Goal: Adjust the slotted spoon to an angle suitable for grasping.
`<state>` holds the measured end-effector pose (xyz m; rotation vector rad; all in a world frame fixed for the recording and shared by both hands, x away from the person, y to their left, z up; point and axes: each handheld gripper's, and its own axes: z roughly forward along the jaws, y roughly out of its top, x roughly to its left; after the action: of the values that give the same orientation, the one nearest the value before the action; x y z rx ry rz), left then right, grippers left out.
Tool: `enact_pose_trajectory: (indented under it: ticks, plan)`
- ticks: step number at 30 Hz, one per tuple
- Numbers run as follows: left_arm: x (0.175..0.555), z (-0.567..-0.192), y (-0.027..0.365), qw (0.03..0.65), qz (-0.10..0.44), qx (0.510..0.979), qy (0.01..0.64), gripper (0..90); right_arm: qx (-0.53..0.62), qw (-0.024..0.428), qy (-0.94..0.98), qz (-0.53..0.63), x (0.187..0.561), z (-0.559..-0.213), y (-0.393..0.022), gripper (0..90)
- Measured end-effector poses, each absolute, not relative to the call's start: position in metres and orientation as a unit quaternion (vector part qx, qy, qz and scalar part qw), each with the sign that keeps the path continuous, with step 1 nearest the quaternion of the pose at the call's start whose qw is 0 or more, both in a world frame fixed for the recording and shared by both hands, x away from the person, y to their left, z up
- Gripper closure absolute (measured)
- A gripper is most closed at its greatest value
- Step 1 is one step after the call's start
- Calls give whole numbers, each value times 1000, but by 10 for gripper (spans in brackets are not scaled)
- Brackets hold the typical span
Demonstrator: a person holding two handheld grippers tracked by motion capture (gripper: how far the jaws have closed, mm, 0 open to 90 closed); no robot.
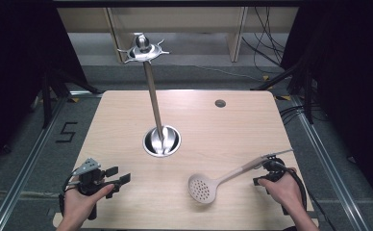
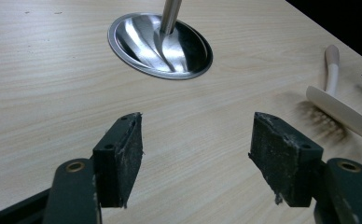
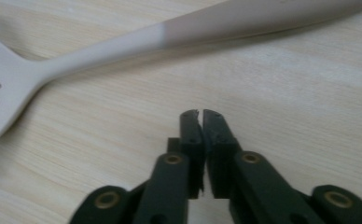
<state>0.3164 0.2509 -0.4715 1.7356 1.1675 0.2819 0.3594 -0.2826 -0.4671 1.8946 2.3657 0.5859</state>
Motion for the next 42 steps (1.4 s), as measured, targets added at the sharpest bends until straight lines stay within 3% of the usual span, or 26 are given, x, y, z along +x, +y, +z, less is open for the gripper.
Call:
enact_pose_trajectory:
  ticks: [21,37,40,41,42]
  plan:
    - [316,-472,253,490,114,715,485,332,619,42,776,119,411,-468,-269,900]
    - [317,-473,254,490,110,714,489,331,628,41,764,140,445,-469,-248,900]
    - [317,-473,253,493,109,712,488,331,655,48,740,148,447,-466,-244,776]
    - [317,-473,253,494,109,712,487,331,674,37,721,155,448,-463,-244,652]
    - [316,-472,253,491,111,713,488,331,687,28,708,161,447,-461,-242,601]
